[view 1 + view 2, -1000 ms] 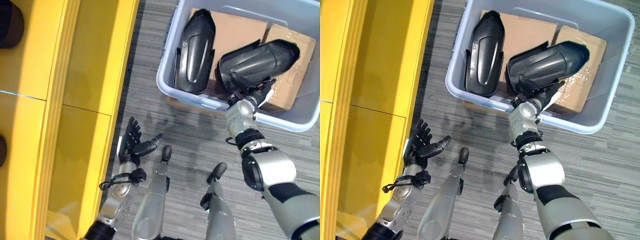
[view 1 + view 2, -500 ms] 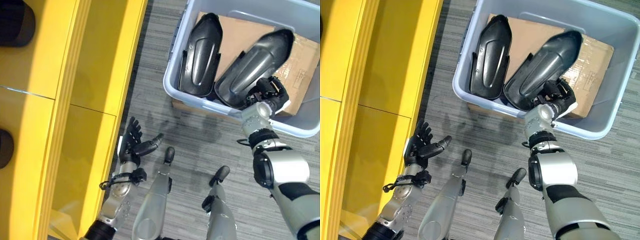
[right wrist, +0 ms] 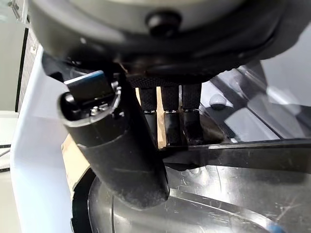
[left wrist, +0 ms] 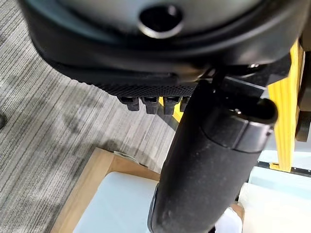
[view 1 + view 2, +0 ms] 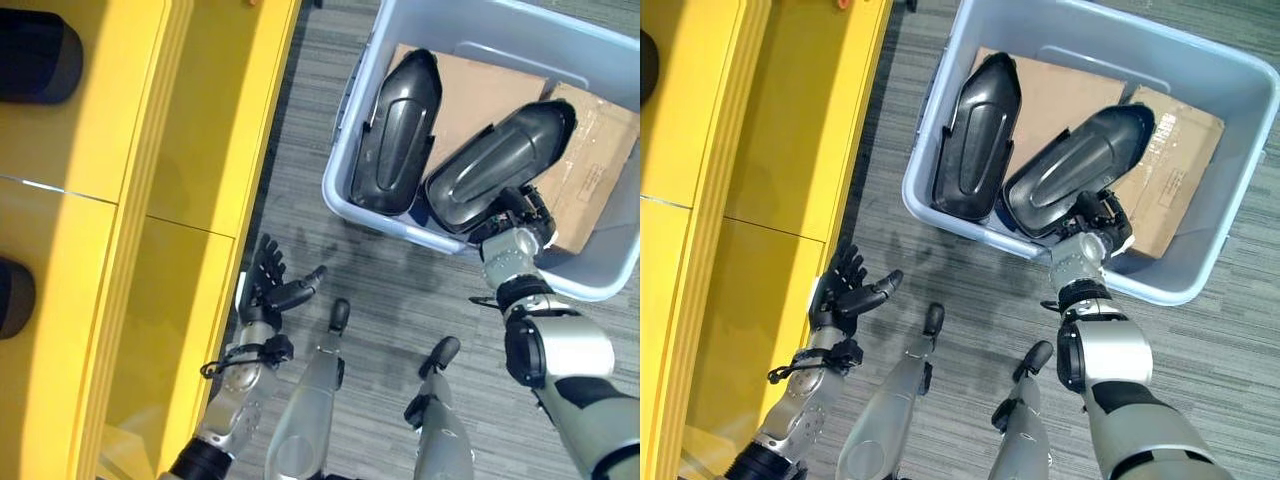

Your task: Move parts from the plastic box to the shelf.

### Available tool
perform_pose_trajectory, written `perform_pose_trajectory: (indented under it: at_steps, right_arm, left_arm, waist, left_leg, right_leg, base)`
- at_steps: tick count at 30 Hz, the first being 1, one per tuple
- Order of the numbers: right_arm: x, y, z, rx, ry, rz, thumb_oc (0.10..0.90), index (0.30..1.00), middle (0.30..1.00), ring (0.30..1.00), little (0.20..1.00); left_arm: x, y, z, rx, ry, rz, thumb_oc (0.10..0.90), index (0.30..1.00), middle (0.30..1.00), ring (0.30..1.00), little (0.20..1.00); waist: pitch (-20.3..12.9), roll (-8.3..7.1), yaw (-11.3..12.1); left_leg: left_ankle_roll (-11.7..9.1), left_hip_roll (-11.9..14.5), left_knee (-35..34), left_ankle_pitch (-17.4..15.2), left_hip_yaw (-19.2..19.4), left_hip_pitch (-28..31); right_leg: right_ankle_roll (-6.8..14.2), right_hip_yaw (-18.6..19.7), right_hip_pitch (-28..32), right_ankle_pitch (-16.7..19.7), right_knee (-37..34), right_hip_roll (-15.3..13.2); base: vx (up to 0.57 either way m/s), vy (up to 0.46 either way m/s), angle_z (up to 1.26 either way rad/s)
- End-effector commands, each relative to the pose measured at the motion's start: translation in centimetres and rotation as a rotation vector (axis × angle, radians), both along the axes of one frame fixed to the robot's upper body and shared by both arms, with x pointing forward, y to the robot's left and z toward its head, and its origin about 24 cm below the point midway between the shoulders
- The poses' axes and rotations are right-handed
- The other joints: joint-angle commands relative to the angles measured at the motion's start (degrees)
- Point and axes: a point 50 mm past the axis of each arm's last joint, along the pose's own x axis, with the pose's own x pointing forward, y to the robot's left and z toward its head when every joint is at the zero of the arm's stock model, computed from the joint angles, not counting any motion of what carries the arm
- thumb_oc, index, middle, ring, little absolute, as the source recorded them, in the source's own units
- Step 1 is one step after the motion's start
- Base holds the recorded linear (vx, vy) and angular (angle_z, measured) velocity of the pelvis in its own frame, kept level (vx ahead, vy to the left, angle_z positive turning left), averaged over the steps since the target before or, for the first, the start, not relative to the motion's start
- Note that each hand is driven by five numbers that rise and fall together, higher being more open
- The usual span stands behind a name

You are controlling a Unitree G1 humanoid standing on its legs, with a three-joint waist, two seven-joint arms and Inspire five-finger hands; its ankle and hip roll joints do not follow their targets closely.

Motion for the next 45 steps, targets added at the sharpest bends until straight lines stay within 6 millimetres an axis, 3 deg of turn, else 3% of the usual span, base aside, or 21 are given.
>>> perform_pose_trajectory:
  at_steps: [1, 8, 13, 23, 29, 35, 40, 45]
  right_arm:
    - [-1.2, -1.7, -1.4, 0.044, 0.004, -0.096, 0.4, 0.3, 0.3, 0.3, 0.3]
    - [-1.0, -1.0, 0.1, -0.029, -0.093, -0.078, 0.4, 0.3, 0.3, 0.3, 0.3]
    - [-1.0, 1.1, 2.6, -0.138, -0.25, -0.018, 0.4, 0.3, 0.3, 0.3, 0.3]
    - [-3.3, 3.7, 5.8, -0.292, -0.501, 0.065, 0.4, 0.3, 0.3, 0.3, 0.3]
    - [-4.9, 4.5, 5.5, -0.341, -0.558, 0.116, 0.4, 0.3, 0.3, 0.3, 0.3]
    - [-6.0, 5.8, 3.9, -0.316, -0.578, 0.211, 0.4, 0.3, 0.3, 0.3, 0.3]
    - [-7.5, 6.8, 1.6, -0.345, -0.545, 0.329, 0.4, 0.3, 0.3, 0.3, 0.3]
    - [-9.0, 8.0, -0.9, -0.333, -0.514, 0.477, 0.4, 0.3, 0.3, 0.3, 0.3]
  left_arm:
    - [-0.2, -1.0, 3.0, -0.072, -0.167, -0.035, 0.9, 1.0, 1.0, 1.0, 1.0]
    - [-0.3, -0.3, 2.6, -0.083, -0.149, -0.003, 0.9, 1.0, 1.0, 1.0, 1.0]
    - [-0.8, 0.8, 1.9, -0.087, -0.124, 0.038, 0.9, 1.0, 1.0, 1.0, 1.0]
    - [-2.0, 2.7, 1.5, -0.064, -0.101, 0.091, 0.9, 1.0, 1.0, 1.0, 1.0]
    - [-2.9, 3.8, 0.9, -0.037, -0.071, 0.101, 0.9, 1.0, 1.0, 1.0, 1.0]
    - [-3.9, 4.8, -0.1, -0.024, -0.024, 0.124, 0.9, 1.0, 1.0, 1.0, 1.0]
    - [-5.0, 6.1, -1.0, -0.003, 0.019, 0.164, 0.9, 1.0, 1.0, 1.0, 1.0]
    - [-6.2, 7.1, -2.2, 0.017, 0.079, 0.189, 0.9, 1.0, 1.0, 1.0, 1.0]
  waist:
    - [2.59, 2.88, -1.0]
    - [1.95, 1.85, -2.5]
    - [-0.05, 0.29, -4.74]
    - [-5.02, -2.05, -8.02]
    - [-8.49, -2.86, -9.5]
    - [-11.26, -3.61, -10.44]
    - [-14.17, -3.61, -11.01]
    - [-15.98, -3.46, -11.58]
  left_leg:
    - [0.77, 0.44, -7.18, -0.95, -0.98, 6.81]
    - [0.48, 1.14, -8.4, -0.63, -0.26, 9.69]
    - [0.26, 1.97, -9.21, -0.51, 0.56, 11.97]
    - [-0.12, 3.57, -11.05, -0.43, 2.18, 16.75]
    - [-0.48, 4.42, -12.72, -0.12, 3.07, 19.65]
    - [-0.94, 5.22, -14.21, 0.24, 3.99, 22.01]
    - [-1.58, 6.5, -15.18, 0.66, 4.62, 24.3]
    - [-2.02, 8.23, -14.37, 0.27, 4.64, 26.93]
  right_leg:
    - [6.35, -0.38, 6.48, -7.45, 6.45, -2.0]
    - [6.2, 0.21, 7.91, -7.38, 6.36, -1.72]
    - [5.93, 1.0, 8.81, -7.38, 6.42, -1.25]
    - [5.61, 2.5, 11.21, -7.6, 5.51, 0.06]
    - [5.44, 2.99, 13.09, -7.9, 4.76, 1.01]
    - [5.14, 3.64, 14.74, -8.0, 3.46, 2.16]
    - [4.66, 3.76, 16.51, -8.9, 3.17, 3.36]
    - [3.39, 3.88, 18.2, -12.9, 6.84, 4.8]
  base:
    - [-0.01, -0.015, -0.07]
    - [0.0, -0.01, -0.03]
    - [0.01, -0.021, -0.08]
    - [0.02, -0.032, -0.15]
    - [0.03, -0.039, -0.13]
    - [0.03, -0.043, -0.09]
    - [0.03, -0.051, -0.12]
    - [0.04, -0.098, -0.07]
